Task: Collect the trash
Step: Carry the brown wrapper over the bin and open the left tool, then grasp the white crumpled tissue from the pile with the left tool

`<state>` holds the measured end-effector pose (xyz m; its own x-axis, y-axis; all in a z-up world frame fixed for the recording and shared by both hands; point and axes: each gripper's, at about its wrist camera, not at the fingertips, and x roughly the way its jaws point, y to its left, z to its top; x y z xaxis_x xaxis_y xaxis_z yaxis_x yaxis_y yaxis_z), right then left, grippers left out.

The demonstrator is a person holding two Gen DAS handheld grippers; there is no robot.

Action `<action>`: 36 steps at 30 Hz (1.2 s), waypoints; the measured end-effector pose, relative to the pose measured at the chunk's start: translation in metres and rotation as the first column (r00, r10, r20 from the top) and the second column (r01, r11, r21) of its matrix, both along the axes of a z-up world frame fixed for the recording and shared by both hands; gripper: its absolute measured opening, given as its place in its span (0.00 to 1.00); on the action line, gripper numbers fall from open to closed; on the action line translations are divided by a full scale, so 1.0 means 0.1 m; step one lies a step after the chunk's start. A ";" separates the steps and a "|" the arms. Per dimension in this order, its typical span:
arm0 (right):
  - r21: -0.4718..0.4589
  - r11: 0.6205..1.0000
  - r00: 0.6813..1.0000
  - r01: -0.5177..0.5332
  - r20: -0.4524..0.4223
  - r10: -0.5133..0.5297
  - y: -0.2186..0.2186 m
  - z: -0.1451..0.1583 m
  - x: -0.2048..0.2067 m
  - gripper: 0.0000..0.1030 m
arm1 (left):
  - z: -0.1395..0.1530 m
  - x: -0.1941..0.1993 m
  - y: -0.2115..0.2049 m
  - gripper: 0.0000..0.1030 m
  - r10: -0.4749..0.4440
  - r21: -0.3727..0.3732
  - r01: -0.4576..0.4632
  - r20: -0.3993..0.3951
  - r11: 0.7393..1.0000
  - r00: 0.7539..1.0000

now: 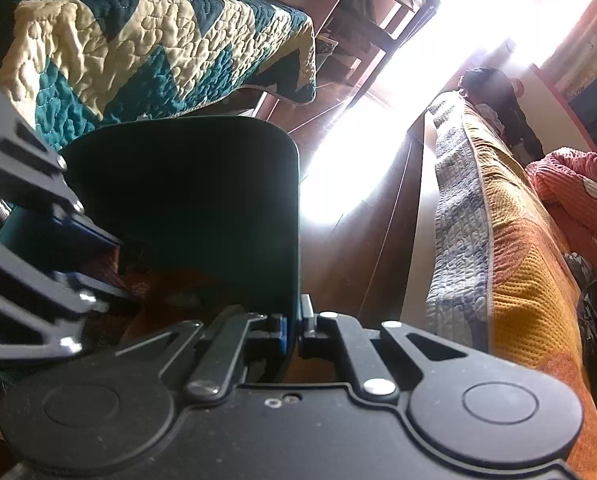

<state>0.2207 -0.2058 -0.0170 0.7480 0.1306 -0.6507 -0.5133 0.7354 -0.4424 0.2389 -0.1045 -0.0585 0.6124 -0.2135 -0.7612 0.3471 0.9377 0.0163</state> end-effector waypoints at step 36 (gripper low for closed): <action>0.056 0.989 0.988 0.136 -0.078 -0.131 -0.38 -0.07 0.29 0.04 | -1.13 -1.32 0.39 0.80 -0.259 0.170 0.315 -0.287 0.934 0.922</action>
